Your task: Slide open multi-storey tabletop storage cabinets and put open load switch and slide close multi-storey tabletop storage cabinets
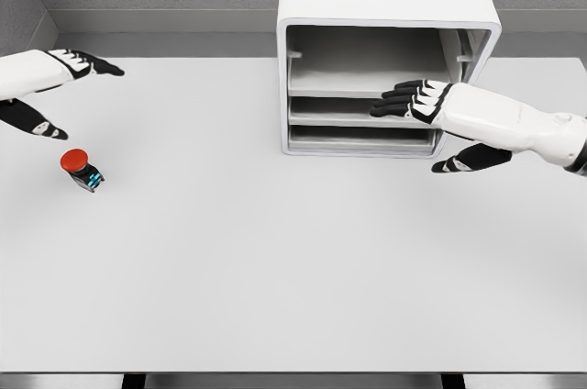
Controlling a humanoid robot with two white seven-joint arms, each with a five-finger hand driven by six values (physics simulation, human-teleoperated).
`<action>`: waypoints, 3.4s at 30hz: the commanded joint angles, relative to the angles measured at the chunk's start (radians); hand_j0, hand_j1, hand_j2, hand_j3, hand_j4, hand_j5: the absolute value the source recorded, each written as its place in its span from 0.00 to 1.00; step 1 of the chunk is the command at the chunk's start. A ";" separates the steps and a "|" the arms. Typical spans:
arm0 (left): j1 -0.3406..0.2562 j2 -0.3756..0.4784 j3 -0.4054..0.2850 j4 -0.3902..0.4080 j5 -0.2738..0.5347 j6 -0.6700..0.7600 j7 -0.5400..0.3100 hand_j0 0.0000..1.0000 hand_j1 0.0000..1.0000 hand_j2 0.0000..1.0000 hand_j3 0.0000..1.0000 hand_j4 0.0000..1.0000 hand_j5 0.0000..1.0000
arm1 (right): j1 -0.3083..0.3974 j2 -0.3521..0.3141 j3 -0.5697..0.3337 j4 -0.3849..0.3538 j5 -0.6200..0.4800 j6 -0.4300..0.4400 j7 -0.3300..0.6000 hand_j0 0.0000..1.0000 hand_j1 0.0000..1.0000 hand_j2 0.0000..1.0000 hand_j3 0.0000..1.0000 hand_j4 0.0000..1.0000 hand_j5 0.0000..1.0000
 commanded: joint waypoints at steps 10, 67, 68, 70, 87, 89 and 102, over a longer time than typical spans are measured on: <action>0.041 0.042 -0.005 0.002 -0.012 0.001 0.003 1.00 1.00 1.00 1.00 1.00 1.00 | -0.083 0.108 0.072 0.006 -0.015 0.002 -0.001 1.00 1.00 1.00 1.00 1.00 1.00; 0.179 -0.044 -0.013 0.103 -0.097 0.001 -0.003 0.65 0.65 0.65 0.65 0.65 0.65 | -0.202 0.386 0.082 0.475 0.146 0.002 0.085 1.00 1.00 1.00 1.00 1.00 1.00; 0.179 -0.044 -0.013 0.106 -0.097 0.001 -0.003 0.64 0.64 0.64 0.64 0.64 0.64 | -0.202 0.392 0.082 0.478 0.146 0.002 0.087 1.00 1.00 1.00 1.00 1.00 1.00; 0.179 -0.044 -0.013 0.112 -0.097 0.001 -0.003 0.64 0.64 0.64 0.64 0.64 0.64 | -0.199 0.398 0.082 0.481 0.146 0.002 0.087 1.00 1.00 1.00 1.00 1.00 1.00; 0.173 -0.067 0.000 0.118 -0.109 0.001 -0.003 0.44 0.44 0.44 0.44 0.44 0.44 | -0.175 0.328 0.078 0.376 0.143 0.002 0.084 1.00 1.00 1.00 1.00 1.00 1.00; 0.169 -0.067 0.003 0.117 -0.111 0.001 -0.003 0.44 0.44 0.44 0.44 0.44 0.44 | -0.167 0.306 0.077 0.345 0.141 0.002 0.084 1.00 1.00 1.00 1.00 1.00 1.00; 0.104 -0.104 0.007 0.108 -0.103 0.001 -0.001 0.44 0.44 0.44 0.44 0.44 0.44 | -0.083 0.250 0.034 0.273 0.114 0.002 0.081 1.00 1.00 1.00 1.00 1.00 1.00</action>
